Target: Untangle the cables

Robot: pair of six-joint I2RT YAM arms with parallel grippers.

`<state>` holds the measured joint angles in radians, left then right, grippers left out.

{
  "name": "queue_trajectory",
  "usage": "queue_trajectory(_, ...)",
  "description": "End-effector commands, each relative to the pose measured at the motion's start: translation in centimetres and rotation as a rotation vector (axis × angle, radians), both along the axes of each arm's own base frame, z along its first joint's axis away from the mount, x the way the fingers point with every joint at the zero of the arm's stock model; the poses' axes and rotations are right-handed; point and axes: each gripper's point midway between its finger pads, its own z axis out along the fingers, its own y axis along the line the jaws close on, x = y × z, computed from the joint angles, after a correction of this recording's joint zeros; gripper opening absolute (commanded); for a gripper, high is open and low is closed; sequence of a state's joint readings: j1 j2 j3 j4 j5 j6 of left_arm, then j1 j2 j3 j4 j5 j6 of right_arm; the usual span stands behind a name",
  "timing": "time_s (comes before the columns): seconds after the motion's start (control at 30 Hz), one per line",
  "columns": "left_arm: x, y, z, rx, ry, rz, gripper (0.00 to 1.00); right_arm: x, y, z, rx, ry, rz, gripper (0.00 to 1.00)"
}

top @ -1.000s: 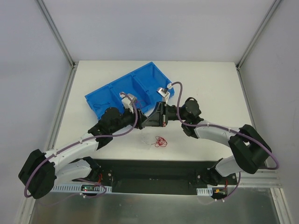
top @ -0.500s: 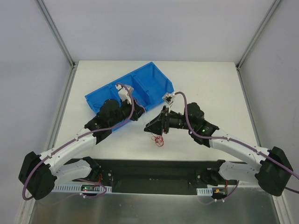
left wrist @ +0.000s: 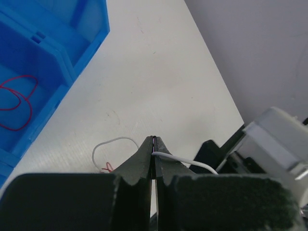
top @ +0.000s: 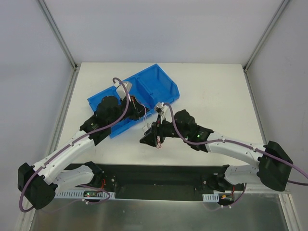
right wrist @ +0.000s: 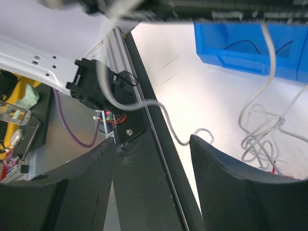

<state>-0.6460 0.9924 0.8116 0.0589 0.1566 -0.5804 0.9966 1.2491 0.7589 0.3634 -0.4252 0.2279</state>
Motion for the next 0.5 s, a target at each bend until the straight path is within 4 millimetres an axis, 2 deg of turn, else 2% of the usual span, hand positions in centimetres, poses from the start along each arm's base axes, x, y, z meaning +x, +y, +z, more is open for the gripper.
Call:
queue_trajectory(0.0, -0.8, -0.6, 4.9, -0.116, -0.032, -0.036, 0.0, 0.4, 1.5, -0.3, -0.007, -0.09, 0.006, 0.65)
queue_trajectory(0.23, -0.7, -0.9, 7.4, -0.175, -0.033, -0.037, 0.0, 0.7, 3.2, -3.7, -0.051, -0.1, -0.001, 0.63)
queue_trajectory(0.37, -0.8, -1.0, 8.0, -0.195, -0.026, -0.042, 0.0, 2.3, 2.1, -4.9, -0.091, -0.122, -0.108, 0.59)
queue_trajectory(0.47, -1.1, -1.3, 8.0, -0.201, -0.017, -0.062, 0.0, 3.2, 0.5, -4.7, -0.098, -0.164, -0.185, 0.56)
